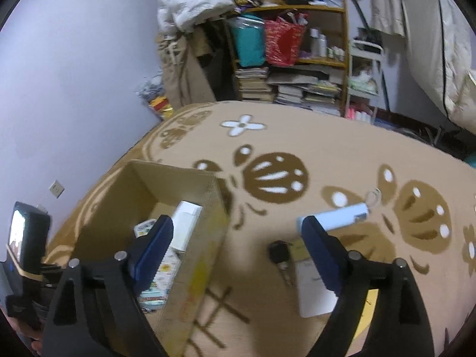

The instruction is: Organize rigid objects

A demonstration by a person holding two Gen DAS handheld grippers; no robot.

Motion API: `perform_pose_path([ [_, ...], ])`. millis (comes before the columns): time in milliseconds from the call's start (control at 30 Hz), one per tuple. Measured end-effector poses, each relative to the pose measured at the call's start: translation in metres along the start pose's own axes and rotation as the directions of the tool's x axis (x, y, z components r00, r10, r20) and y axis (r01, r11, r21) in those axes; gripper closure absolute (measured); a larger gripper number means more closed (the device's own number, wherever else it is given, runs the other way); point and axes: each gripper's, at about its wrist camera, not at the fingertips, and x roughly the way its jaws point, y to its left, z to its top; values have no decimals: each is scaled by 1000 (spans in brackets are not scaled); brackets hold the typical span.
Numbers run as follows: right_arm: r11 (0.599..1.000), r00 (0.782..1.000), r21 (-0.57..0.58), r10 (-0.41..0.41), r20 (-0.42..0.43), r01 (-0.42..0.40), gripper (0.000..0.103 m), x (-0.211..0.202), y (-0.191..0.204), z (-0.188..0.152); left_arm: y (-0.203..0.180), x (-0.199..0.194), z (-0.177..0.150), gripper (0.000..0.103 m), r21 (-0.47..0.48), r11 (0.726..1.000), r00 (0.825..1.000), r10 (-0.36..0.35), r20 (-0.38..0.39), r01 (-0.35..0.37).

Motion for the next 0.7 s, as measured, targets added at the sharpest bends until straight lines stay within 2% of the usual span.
perform_pose_path([
  [333,998,996,50,-37,-85,41,7,41,-51,-2,1,1,1,93,3,1000,1000,4,-5,-4],
  [500,1000,992,28,-9,-130,13,7,59,-58,-5,0,1,0,93,2,1000,1000,4,-5,-4],
  [700,1000,976,-28,-4,-216,-2,7,82,-57,-9,1,2,0,92,-2,1000,1000,4,-9,-4],
])
